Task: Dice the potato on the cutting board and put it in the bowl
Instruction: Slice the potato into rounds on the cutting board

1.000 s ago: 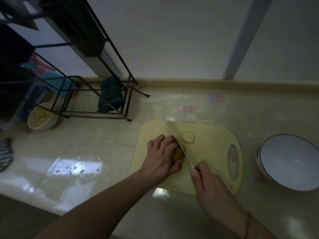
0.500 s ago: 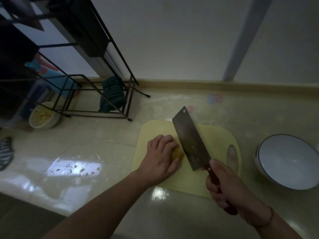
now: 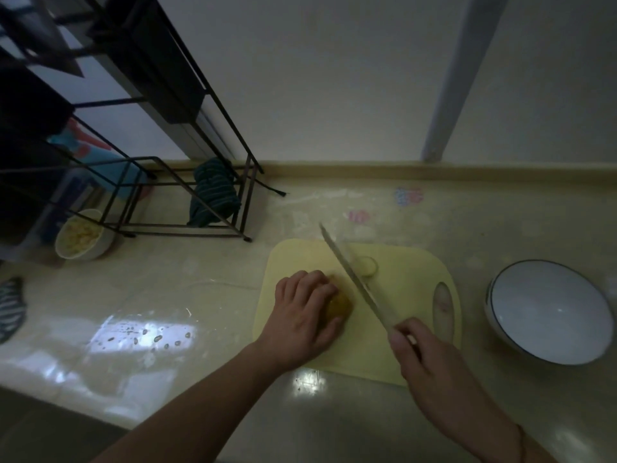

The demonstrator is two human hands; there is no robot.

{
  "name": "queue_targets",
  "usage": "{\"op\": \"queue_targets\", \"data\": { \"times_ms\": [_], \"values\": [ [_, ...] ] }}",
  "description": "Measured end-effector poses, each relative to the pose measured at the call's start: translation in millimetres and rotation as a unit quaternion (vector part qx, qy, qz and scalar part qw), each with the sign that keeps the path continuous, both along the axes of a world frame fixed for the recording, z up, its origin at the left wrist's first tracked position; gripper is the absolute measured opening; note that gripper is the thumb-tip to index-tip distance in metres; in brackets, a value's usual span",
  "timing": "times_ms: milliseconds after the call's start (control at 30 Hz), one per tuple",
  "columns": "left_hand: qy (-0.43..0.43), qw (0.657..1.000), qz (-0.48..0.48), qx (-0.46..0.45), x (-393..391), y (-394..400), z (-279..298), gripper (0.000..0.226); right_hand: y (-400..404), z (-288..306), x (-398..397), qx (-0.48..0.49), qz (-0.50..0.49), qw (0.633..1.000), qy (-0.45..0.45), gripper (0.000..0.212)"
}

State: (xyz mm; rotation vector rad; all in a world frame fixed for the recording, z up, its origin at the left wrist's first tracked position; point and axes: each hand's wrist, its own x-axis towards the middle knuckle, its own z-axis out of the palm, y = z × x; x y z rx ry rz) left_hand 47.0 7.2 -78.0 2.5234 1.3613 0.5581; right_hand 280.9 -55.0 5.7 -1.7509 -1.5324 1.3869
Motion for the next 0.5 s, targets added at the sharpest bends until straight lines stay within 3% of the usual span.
{"op": "queue_targets", "data": {
  "times_ms": [267,400,500],
  "values": [
    [-0.008,1.0,0.026,-0.006,7,-10,3,0.052,-26,-9,-8,0.053,0.027,0.993,-0.105,0.054],
    [-0.154,0.987,0.03,0.018,11,-15,4,0.044,-26,-10,-8,0.077,0.044,0.985,-0.151,0.051],
    [-0.249,0.967,0.01,0.056,17,-16,17,0.033,-23,-7,-10,0.091,0.059,0.977,-0.185,0.035]
  ]
}}
